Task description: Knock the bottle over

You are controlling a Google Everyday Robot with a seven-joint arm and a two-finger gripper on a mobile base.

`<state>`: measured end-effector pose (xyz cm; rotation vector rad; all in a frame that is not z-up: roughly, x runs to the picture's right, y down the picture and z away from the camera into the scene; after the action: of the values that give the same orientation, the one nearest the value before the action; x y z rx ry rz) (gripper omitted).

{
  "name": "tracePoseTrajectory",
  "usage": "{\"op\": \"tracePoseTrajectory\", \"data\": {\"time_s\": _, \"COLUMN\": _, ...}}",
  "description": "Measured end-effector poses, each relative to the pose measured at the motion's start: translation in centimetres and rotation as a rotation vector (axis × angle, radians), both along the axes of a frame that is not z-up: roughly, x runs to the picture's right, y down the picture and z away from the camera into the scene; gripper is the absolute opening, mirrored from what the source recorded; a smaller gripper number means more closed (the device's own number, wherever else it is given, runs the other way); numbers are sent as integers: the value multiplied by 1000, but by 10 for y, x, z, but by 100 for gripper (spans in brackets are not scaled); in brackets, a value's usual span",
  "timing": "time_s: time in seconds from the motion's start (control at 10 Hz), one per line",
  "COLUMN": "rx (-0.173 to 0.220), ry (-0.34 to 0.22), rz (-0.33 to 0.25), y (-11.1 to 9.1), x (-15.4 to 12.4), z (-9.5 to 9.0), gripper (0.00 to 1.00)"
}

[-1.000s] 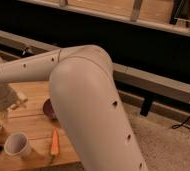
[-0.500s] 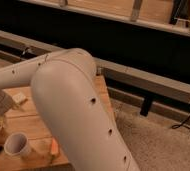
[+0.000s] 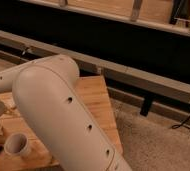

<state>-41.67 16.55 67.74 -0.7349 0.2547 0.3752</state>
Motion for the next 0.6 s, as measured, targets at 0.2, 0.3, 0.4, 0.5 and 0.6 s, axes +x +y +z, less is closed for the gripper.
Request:
{"op": "tracePoseTrajectory", "data": {"time_s": 0.2, "rx": -2, "ry": 4, "rz": -28, "y": 2, "x": -7, "z": 6, "gripper": 65}}
{"op": "tracePoseTrajectory", "data": {"time_s": 0.3, "rx": -5, "ry": 16, "rz": -47, "y": 4, "x": -6, "z": 9, "gripper": 65}}
{"op": "tracePoseTrajectory", "data": {"time_s": 0.4, "rx": -10, "ry": 36, "rz": -76, "y": 6, "x": -6, "z": 13, "gripper": 65}}
{"op": "tracePoseTrajectory", "data": {"time_s": 0.5, "rx": -13, "ry": 49, "rz": -93, "y": 7, "x": -7, "z": 16, "gripper": 65}}
{"op": "tracePoseTrajectory", "data": {"time_s": 0.6, "rx": -15, "ry": 63, "rz": -112, "y": 8, "x": -10, "z": 19, "gripper": 65}}
